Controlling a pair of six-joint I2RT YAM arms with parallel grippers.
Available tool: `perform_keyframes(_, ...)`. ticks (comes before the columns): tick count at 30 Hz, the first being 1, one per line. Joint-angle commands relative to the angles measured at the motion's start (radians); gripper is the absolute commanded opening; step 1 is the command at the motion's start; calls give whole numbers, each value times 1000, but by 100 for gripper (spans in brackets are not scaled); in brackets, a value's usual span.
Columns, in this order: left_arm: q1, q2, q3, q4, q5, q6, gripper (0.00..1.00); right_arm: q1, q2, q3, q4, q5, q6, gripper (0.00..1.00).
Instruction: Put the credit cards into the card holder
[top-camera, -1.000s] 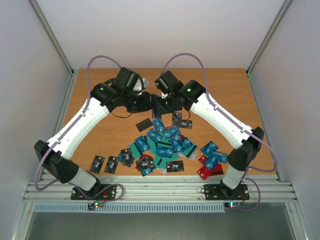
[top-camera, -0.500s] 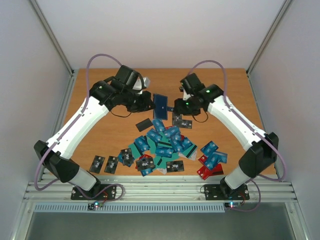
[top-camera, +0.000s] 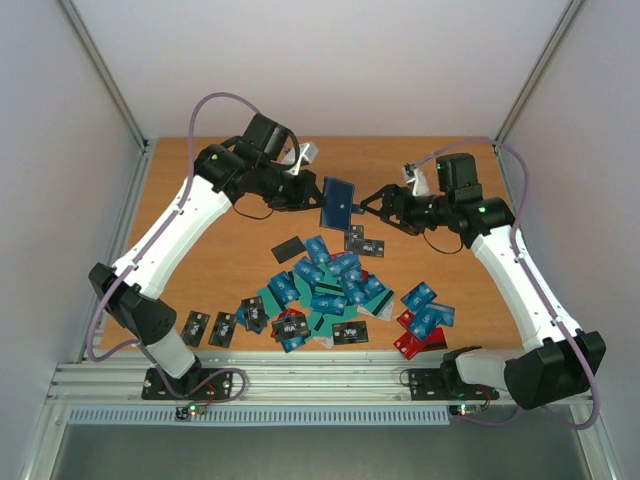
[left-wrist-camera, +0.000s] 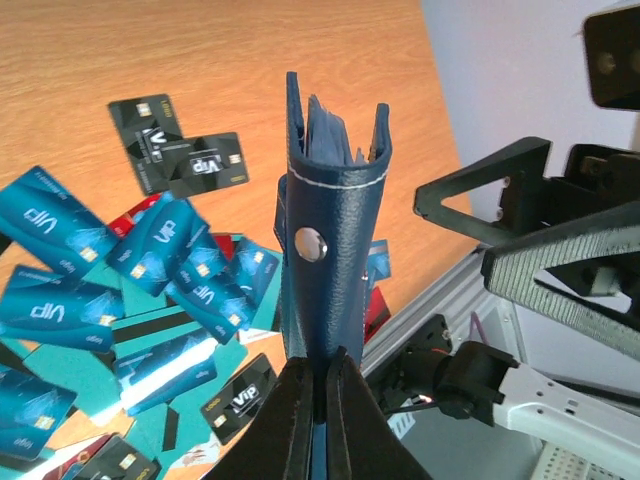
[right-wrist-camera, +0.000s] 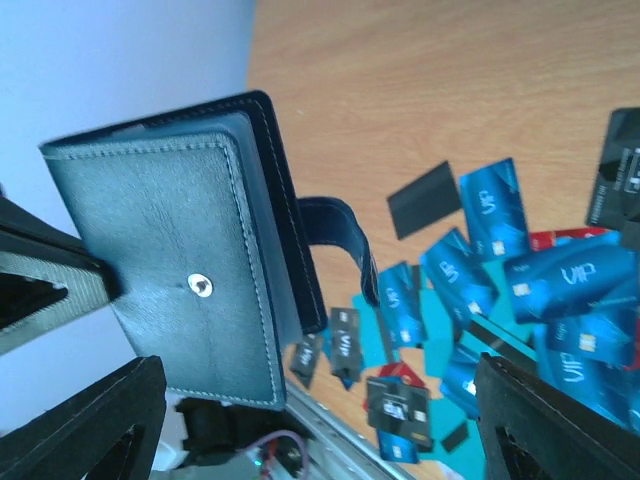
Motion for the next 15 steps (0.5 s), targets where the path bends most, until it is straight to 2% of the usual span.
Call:
perform_keyframes(1,2,16,72,57,103,0,0,-67,-32,-44,155,-190,111,85)
perform_keyframes(7,2,15,85,128,215,-60,0,-123,-7,-31,181,-248,119,79)
perform_keyframes(15,2,0,77,208,283,-128,0,-159,3,-38,201,-303,116,61)
